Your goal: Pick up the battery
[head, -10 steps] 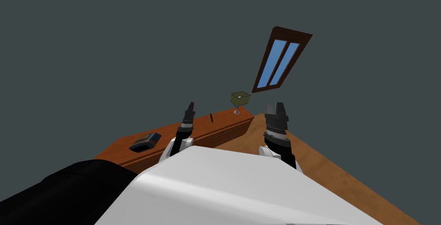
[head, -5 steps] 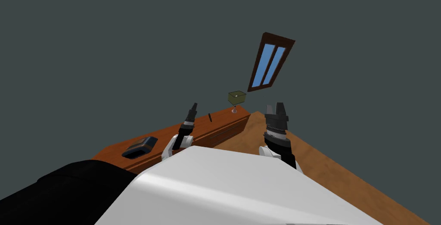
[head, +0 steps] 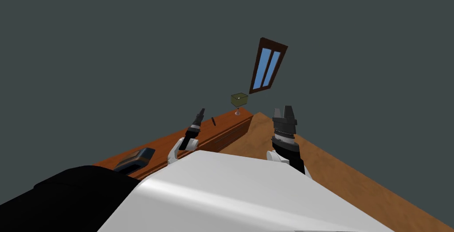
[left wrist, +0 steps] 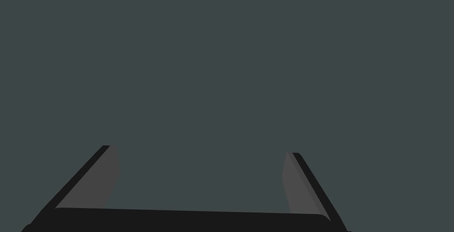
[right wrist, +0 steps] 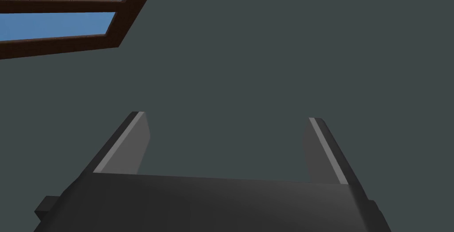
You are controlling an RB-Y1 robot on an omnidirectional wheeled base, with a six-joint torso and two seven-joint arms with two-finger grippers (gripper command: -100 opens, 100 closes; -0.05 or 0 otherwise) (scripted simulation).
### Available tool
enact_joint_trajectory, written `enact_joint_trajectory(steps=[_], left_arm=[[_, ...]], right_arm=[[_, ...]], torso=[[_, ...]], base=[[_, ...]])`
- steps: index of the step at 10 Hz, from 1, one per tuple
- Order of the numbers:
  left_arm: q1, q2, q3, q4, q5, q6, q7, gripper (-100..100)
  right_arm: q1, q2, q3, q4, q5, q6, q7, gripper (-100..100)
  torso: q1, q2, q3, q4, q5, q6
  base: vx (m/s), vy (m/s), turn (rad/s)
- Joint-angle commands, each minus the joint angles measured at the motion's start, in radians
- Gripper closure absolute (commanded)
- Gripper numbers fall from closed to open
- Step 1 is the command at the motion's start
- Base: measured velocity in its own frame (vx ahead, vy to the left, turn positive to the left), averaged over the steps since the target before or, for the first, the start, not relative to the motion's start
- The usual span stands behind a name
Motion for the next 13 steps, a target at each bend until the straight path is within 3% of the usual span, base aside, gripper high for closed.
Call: enact_joint_trajectory(steps=[1,6,7,10,11,12,13], left_arm=[[-0.016,0.012,0.000,0.042,0.009,0.015,-0.006,-100],[-0.083,0.076,-0.007,0.177,0.070,0.111,-0.042,-100],[-0.083,0.076,-0.007,0.205,0.070,0.111,-0.042,-100],[-0.128,0.116,-0.014,0.294,0.117,0.183,-0.069,-100],[-0.128,0.116,-0.014,0.318,0.117,0.183,-0.069,-100],[-0.150,0.135,-0.018,0.359,0.143,0.221,-0.083,-100],[-0.150,0.135,-0.018,0.375,0.143,0.221,-0.083,-100]], right_arm=[[0.000,0.000,0.000,0.000,0.000,0.000,0.000,0],[0.000,0.000,0.000,0.000,0.000,0.000,0.000,0],[0.000,0.000,0.000,0.000,0.000,0.000,0.000,0],[0.000,0.000,0.000,0.000,0.000,0.000,0.000,0],[0.000,0.000,0.000,0.000,0.000,0.000,0.000,0],[0.000,0.000,0.000,0.000,0.000,0.000,0.000,0],[0.000,0.000,0.000,0.000,0.000,0.000,0.000,0]], torso=[[0.000,0.000,0.000,0.000,0.000,0.000],[0.000,-0.001,-0.001,0.000,0.000,-0.001],[0.000,-0.001,-0.001,0.000,0.000,0.000],[0.000,-0.002,-0.001,0.000,0.000,-0.001],[0.000,-0.002,-0.001,0.000,0.000,0.000],[0.000,-0.002,-0.001,0.000,0.000,-0.001],[0.000,-0.002,-0.001,0.000,0.000,0.000]], base=[[-0.031,0.027,-0.100],[-0.024,0.020,-0.173],[-0.022,0.019,-0.123],[-0.016,0.020,-0.208],[-0.012,0.023,-0.117],[-0.012,0.021,-0.207],[-0.010,0.021,-0.126]])
